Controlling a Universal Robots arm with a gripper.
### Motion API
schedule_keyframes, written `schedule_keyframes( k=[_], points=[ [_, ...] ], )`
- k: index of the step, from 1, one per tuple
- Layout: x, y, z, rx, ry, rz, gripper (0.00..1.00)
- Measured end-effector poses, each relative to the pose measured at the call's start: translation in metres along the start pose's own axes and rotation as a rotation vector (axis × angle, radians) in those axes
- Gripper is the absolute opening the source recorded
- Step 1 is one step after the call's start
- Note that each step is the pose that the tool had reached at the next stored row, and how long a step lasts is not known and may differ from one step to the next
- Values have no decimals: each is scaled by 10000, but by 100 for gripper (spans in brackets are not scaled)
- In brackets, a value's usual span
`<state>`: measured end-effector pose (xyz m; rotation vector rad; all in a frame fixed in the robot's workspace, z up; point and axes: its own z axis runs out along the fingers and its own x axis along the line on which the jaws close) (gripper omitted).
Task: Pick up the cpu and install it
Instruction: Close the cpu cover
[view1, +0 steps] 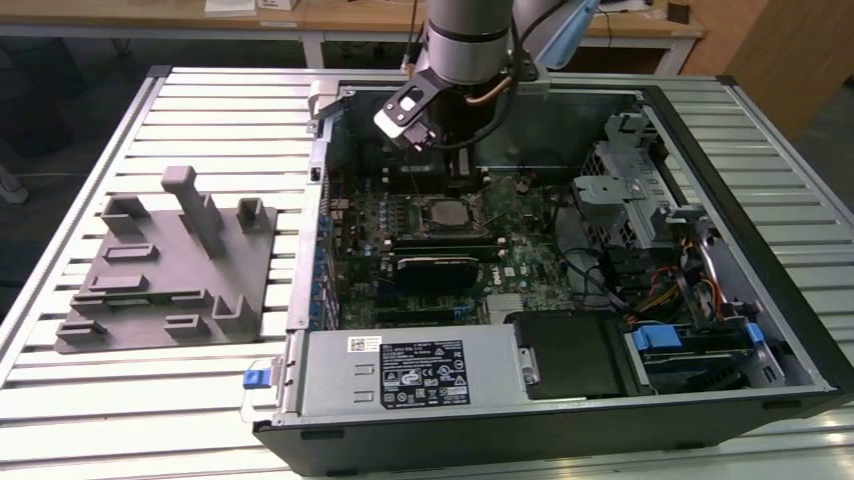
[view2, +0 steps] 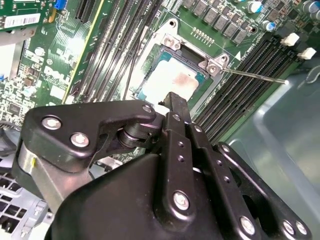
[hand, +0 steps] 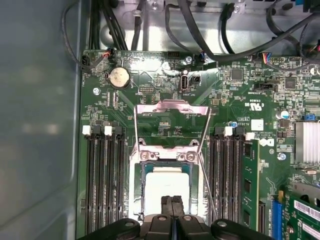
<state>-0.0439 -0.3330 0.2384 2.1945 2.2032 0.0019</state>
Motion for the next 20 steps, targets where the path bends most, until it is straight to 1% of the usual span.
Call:
schedule_keyframes(
  k=[4, 7, 11, 12, 16, 20],
  points=[
    [-2, 2, -91, 2, -3, 0, 11],
    [-4, 5, -184, 2, -2, 0, 11],
    [-7, 8, -332, 4, -5, -1, 11],
    [-8, 8, -355, 3, -3, -1, 11],
    [-28, 8, -359, 3, -3, -1, 11],
    [-90, 8, -358, 3, -3, 0, 11]
  ],
)
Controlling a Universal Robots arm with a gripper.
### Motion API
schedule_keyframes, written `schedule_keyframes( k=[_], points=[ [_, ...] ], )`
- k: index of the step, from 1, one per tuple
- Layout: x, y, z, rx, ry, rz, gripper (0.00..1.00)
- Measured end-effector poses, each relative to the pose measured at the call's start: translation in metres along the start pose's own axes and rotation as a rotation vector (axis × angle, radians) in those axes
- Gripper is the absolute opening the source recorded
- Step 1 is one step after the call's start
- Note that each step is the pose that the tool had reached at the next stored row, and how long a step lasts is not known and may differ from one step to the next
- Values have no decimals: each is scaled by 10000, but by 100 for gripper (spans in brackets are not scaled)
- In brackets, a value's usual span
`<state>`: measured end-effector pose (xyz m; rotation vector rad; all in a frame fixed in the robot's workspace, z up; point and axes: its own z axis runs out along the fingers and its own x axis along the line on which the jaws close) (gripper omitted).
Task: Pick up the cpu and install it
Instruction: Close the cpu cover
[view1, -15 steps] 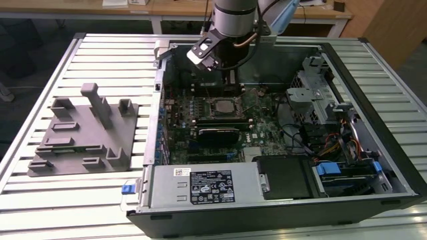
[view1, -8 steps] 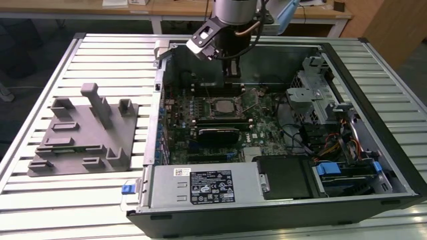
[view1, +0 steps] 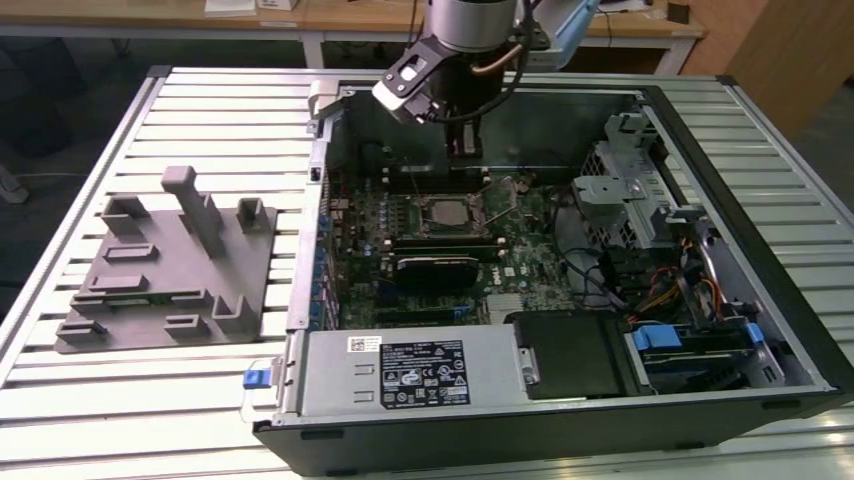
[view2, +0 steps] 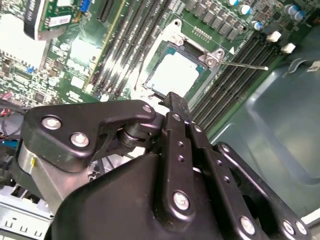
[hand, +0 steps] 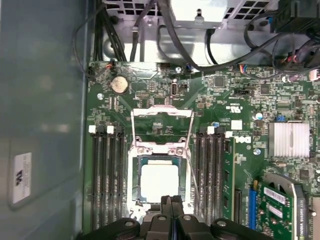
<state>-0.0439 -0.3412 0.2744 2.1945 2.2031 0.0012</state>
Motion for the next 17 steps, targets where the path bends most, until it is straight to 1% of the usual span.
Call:
schedule_keyframes(
  k=[3, 10, 13, 14, 17],
  points=[
    [-12, 29, 2, -1, 1, 0, 11],
    [-14, 230, 6, 0, 0, 0, 11],
    [-14, 286, 9, 0, 1, -8, 11],
    [-14, 300, 11, -1, 1, -39, 11],
    [-14, 319, 16, -6, 7, -345, 11]
  ],
)
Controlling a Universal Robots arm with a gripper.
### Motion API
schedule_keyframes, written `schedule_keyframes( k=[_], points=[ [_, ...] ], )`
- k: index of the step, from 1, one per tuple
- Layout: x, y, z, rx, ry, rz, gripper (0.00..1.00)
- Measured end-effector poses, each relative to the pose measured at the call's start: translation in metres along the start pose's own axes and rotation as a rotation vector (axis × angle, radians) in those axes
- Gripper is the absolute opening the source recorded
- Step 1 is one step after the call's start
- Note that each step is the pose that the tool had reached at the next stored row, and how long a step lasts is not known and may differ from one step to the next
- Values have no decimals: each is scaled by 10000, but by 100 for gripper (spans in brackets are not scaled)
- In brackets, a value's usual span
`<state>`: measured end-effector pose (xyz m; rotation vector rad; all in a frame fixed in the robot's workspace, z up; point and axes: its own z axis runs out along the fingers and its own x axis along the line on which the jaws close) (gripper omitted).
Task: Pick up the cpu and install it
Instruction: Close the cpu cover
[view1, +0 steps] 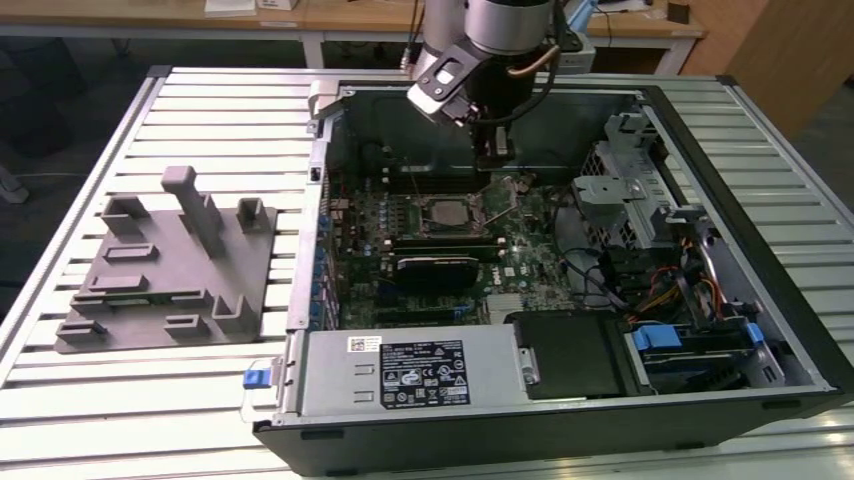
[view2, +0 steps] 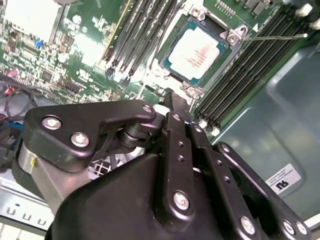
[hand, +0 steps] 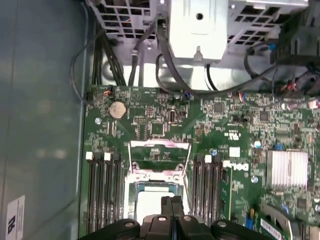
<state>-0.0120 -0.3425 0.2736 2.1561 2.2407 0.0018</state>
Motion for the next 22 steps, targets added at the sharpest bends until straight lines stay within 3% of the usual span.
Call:
schedule_keyframes(
  k=[22],
  points=[
    [86, 343, 89, -4, -1, -164, 11]
  ],
)
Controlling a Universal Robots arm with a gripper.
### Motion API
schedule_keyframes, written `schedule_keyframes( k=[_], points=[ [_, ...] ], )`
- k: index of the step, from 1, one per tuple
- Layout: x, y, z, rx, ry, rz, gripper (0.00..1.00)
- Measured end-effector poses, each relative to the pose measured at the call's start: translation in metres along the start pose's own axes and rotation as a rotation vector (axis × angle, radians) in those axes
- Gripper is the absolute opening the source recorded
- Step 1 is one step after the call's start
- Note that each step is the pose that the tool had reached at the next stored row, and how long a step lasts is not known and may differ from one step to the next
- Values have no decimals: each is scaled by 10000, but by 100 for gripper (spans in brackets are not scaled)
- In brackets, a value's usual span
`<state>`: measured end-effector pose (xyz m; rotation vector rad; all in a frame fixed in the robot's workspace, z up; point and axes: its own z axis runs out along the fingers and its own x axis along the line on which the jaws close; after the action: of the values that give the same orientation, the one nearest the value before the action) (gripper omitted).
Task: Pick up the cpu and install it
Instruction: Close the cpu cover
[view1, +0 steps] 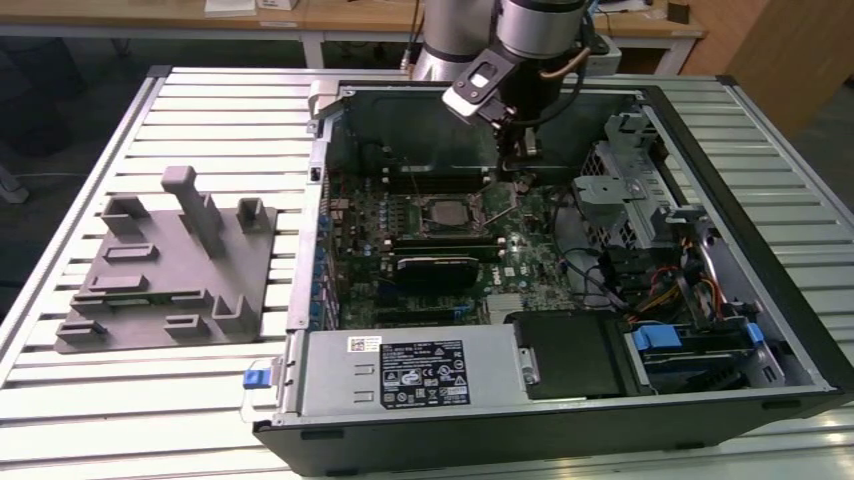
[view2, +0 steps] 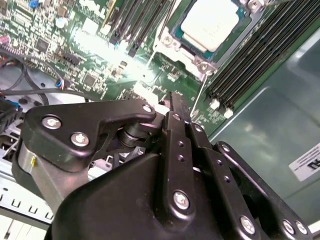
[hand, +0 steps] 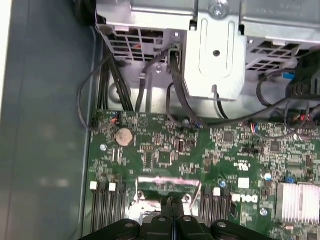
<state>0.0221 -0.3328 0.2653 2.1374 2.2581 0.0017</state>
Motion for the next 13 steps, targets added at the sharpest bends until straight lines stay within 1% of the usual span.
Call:
schedule_keyframes(
  k=[4, 13],
  points=[
    [18, 63, 17, -1, 2, -15, 11],
    [43, 152, 60, -1, 2, -47, 11]
  ],
)
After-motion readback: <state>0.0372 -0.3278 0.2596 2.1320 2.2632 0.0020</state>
